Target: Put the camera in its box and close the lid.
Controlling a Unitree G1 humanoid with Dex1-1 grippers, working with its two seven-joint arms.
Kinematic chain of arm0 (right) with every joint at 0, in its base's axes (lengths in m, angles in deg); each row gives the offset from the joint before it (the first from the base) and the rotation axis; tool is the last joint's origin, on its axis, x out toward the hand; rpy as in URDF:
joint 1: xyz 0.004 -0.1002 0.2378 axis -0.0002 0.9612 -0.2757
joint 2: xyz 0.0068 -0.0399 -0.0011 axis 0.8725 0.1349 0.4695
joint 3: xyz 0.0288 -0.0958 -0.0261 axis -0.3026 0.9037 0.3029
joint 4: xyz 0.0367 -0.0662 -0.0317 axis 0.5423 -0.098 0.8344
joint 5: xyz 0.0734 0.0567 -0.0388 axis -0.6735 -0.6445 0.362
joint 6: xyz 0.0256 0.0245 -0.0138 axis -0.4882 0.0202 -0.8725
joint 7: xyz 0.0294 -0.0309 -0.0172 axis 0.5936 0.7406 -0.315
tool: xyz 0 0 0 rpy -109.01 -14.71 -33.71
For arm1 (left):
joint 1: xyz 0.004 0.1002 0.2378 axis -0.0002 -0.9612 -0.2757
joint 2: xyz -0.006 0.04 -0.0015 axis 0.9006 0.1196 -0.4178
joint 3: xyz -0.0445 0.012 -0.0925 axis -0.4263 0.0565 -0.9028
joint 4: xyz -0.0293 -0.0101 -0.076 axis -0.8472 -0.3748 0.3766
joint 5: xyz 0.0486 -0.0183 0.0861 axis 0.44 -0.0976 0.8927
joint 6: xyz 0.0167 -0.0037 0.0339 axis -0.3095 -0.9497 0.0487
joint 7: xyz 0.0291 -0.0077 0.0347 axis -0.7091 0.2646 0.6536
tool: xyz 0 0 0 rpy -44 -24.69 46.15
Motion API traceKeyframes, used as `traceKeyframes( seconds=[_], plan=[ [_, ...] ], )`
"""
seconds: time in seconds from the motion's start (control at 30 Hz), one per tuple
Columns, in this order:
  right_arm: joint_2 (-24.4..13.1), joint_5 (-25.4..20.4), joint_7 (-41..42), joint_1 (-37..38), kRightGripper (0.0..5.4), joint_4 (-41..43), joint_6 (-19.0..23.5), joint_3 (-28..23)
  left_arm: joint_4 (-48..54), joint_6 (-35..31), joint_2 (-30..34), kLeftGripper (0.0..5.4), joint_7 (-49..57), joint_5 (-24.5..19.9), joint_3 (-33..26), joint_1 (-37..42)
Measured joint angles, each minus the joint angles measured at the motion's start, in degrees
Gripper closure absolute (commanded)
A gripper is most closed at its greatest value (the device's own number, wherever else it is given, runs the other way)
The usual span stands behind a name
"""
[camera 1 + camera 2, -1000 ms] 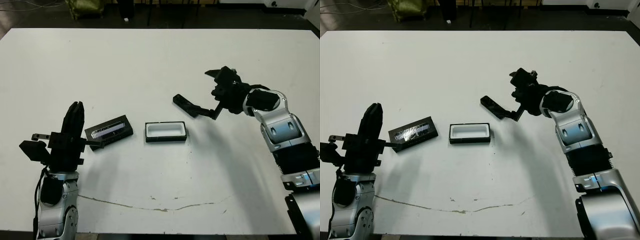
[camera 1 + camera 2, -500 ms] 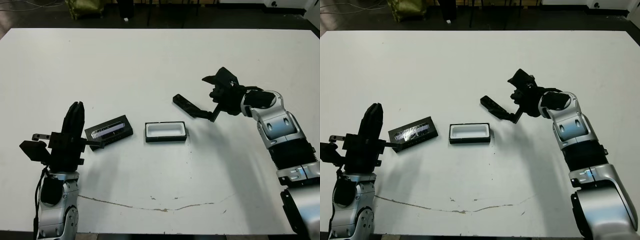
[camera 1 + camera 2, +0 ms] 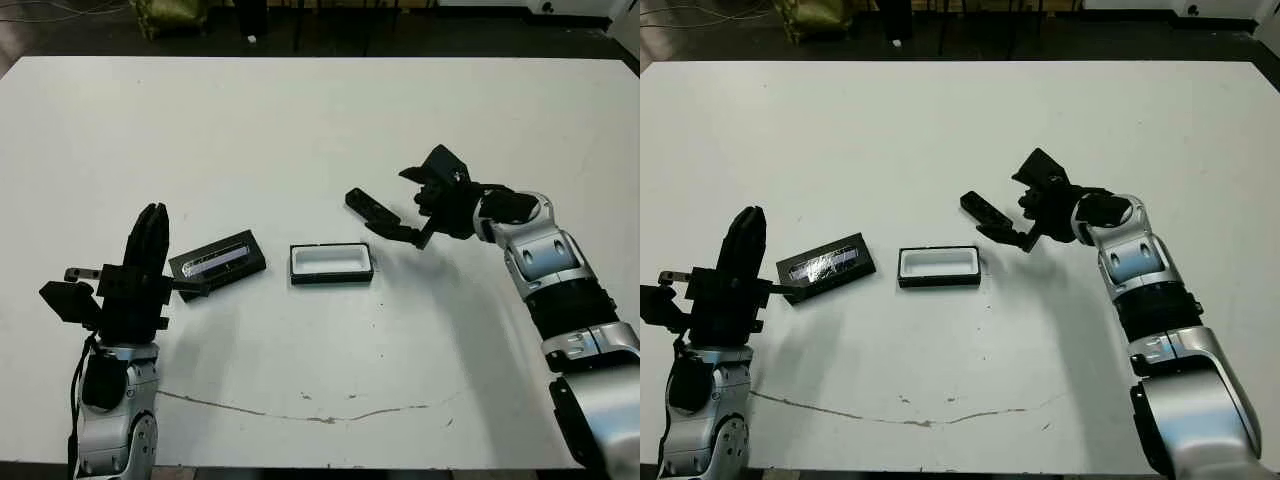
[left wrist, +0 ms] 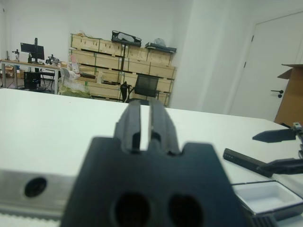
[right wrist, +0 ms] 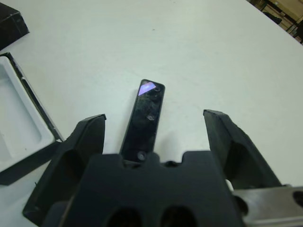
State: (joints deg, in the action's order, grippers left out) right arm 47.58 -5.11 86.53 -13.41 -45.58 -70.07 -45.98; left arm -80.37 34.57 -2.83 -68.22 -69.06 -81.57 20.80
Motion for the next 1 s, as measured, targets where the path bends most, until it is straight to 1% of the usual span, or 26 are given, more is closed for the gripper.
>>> traceKeyframes(
  seconds=[0.07,0.13,0.2,0.43,0.6,0.7,0.83,0.9,0.93,1.0],
  plan=[
    [0.33,-0.05,0.0,0.02,0.31,-0.16,0.33,-0.08,0.0,0.0,0.0,5.4,0.18,0.15,0.01,-0.02],
    [0.49,-0.09,0.0,0.11,0.4,-0.19,0.72,-0.25,-0.02,0.09,0.0,5.4,0.21,0.34,0.01,-0.02],
    [0.6,-0.08,-0.08,0.26,0.76,-0.2,0.66,-0.35,-0.03,0.1,0.0,5.4,0.24,0.75,0.01,-0.02],
    [0.96,0.21,-1.16,1.17,2.38,-1.02,-0.55,-0.25,-0.02,0.08,0.0,5.4,0.22,0.81,0.02,-0.02],
    [1.2,0.35,-1.43,1.57,2.48,-2.71,-0.55,0.19,-0.03,0.09,-0.02,5.4,0.26,0.91,0.02,-0.03],
    [1.3,0.54,-1.43,1.79,2.94,-3.87,-2.26,0.44,-0.01,0.09,-0.02,5.4,0.46,1.11,0.02,-0.04],
    [1.56,0.58,-1.44,1.78,3.76,-5.67,-4.13,0.52,-0.01,0.09,-0.02,5.4,0.41,1.0,0.03,-0.06],
    [1.71,0.51,-1.41,1.72,3.64,-6.4,-4.15,0.37,-0.01,0.08,-0.02,5.4,0.41,1.0,0.02,-0.06],
    [1.84,0.31,-1.34,1.61,3.49,-6.8,-4.04,0.19,-0.01,0.08,-0.02,5.4,0.41,0.98,0.03,-0.06],
    [2.0,0.0,-1.28,1.48,3.51,-7.5,-3.65,-0.13,-0.01,0.08,-0.02,5.4,0.41,0.95,0.03,-0.06]
  ],
)
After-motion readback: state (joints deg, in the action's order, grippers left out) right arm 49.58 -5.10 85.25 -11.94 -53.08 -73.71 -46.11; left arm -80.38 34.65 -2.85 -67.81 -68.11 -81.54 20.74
